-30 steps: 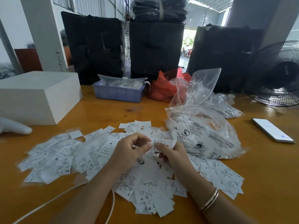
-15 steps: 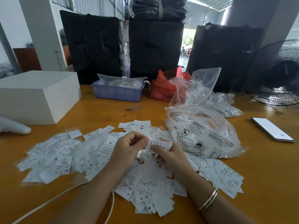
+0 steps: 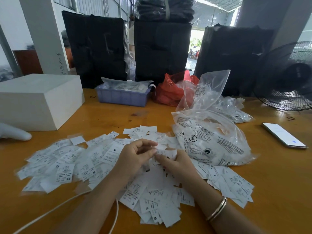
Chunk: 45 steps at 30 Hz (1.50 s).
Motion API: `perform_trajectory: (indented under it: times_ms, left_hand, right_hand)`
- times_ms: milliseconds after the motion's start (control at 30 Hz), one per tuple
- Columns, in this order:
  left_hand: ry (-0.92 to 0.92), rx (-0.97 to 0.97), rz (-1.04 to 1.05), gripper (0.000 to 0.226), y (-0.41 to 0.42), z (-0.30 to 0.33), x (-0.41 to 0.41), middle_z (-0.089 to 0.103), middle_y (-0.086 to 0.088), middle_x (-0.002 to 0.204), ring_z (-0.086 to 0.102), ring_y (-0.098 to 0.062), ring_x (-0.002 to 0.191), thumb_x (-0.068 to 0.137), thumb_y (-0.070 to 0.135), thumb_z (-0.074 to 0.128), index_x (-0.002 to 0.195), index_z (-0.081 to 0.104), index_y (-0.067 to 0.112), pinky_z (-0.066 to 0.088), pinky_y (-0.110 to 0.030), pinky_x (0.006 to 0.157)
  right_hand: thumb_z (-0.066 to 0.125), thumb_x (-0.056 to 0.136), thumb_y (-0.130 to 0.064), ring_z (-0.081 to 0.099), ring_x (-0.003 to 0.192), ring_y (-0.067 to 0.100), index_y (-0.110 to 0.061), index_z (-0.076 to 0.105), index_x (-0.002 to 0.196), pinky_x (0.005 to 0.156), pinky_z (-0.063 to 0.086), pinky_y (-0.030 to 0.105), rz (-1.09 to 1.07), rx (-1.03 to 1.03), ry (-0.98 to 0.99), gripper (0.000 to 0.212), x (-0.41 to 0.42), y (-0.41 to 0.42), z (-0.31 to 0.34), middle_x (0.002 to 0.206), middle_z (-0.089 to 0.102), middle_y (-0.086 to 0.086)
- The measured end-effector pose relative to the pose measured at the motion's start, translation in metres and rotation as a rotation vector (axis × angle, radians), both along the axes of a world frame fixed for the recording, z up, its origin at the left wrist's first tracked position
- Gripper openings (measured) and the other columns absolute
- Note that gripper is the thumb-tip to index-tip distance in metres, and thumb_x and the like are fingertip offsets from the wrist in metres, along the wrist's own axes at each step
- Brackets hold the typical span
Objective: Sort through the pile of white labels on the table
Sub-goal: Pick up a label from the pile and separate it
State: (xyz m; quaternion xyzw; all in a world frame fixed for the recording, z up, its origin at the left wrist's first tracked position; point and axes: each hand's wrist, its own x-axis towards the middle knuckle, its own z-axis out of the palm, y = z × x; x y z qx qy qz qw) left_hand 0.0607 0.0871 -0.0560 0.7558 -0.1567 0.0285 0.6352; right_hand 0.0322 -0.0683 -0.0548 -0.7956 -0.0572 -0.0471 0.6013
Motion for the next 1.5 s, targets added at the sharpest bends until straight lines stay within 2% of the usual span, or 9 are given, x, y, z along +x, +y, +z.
perform_trajectory:
  times_ms: [100,300,533,633,767,1000,1133,1333,1500]
  left_hand:
    - [-0.013,0.022,-0.026,0.021,0.0,0.0,0.001,0.073,0.014,0.085,0.068,-0.001,0.084,0.081,0.009,0.071,0.089,0.071,0.028,0.051,-0.011,0.069]
    - [0.026,-0.078,0.07,0.023,0.0,0.001,0.001,0.072,0.013,0.088,0.068,-0.004,0.084,0.08,0.014,0.073,0.094,0.068,0.031,0.056,-0.018,0.065]
    - [-0.089,0.224,0.0,0.036,-0.003,-0.001,-0.004,0.071,0.008,0.095,0.069,-0.009,0.079,0.07,0.048,0.067,0.105,0.059,0.041,0.059,-0.027,0.068]
    - [-0.06,0.208,0.021,0.037,-0.003,-0.001,-0.004,0.068,0.001,0.112,0.066,-0.014,0.098,0.065,0.055,0.067,0.101,0.058,0.049,0.058,-0.033,0.079]
    - [-0.052,0.195,0.017,0.04,-0.002,0.001,-0.005,0.071,0.006,0.093,0.07,-0.013,0.074,0.062,0.057,0.068,0.1,0.058,0.049,0.059,-0.027,0.064]
    - [-0.047,0.134,-0.065,0.033,0.0,0.003,-0.006,0.072,0.018,0.087,0.071,-0.012,0.07,0.082,0.031,0.071,0.104,0.057,0.051,0.058,-0.024,0.057]
    - [-0.064,0.177,-0.036,0.032,0.0,0.001,-0.005,0.071,0.015,0.085,0.071,-0.01,0.067,0.074,0.044,0.069,0.101,0.054,0.052,0.056,-0.022,0.056]
    - [-0.139,0.186,0.019,0.034,0.0,-0.004,-0.002,0.071,0.007,0.08,0.068,-0.009,0.071,0.071,0.049,0.067,0.104,0.057,0.048,0.054,-0.017,0.067]
    - [-0.17,0.172,0.057,0.035,0.001,-0.003,-0.001,0.064,0.004,0.064,0.062,-0.007,0.059,0.069,0.061,0.06,0.101,0.057,0.047,0.053,-0.023,0.062]
  right_hand:
    - [0.066,0.087,-0.025,0.051,0.055,0.014,-0.016,0.06,0.07,0.051,0.038,0.026,0.031,-0.065,-0.028,0.021,0.0,0.0,0.0,0.061,0.055,0.002]
    - [0.056,0.093,-0.016,0.055,0.057,0.011,-0.012,0.056,0.081,0.056,0.044,0.024,-0.032,0.288,-0.005,0.013,0.001,-0.007,-0.002,0.062,0.063,-0.004]
    - [0.063,0.089,-0.021,0.056,0.054,0.007,-0.016,0.062,0.082,0.053,0.043,0.019,-0.087,0.186,-0.096,0.009,0.006,-0.004,-0.007,0.06,0.064,-0.004]
    - [0.063,0.09,-0.019,0.056,0.056,0.007,-0.03,0.06,0.096,0.054,0.046,0.018,-0.152,0.142,-0.16,0.012,0.008,-0.004,-0.01,0.063,0.063,-0.002]
    - [0.064,0.089,-0.015,0.057,0.06,0.015,-0.035,0.06,0.094,0.056,0.049,0.02,-0.182,0.07,-0.234,0.022,0.009,-0.001,-0.012,0.073,0.064,0.013]
    - [0.062,0.089,-0.011,0.055,0.056,0.007,-0.03,0.062,0.087,0.053,0.045,0.015,-0.172,0.12,-0.281,0.019,0.007,-0.003,-0.008,0.064,0.063,-0.005]
    - [0.057,0.093,-0.016,0.053,0.059,0.018,-0.043,0.059,0.1,0.056,0.047,0.03,-0.139,0.029,-0.272,0.028,0.006,0.0,-0.009,0.067,0.061,0.006]
    - [0.053,0.096,-0.018,0.06,0.066,0.019,-0.047,0.059,0.098,0.053,0.043,0.019,-0.122,-0.083,-0.319,0.03,0.004,0.001,-0.008,0.066,0.063,-0.009]
    - [0.043,0.095,-0.033,0.06,0.08,-0.003,-0.039,0.065,0.096,0.068,0.044,0.01,-0.02,-0.111,-0.314,0.023,0.002,0.006,-0.008,0.088,0.067,-0.02]
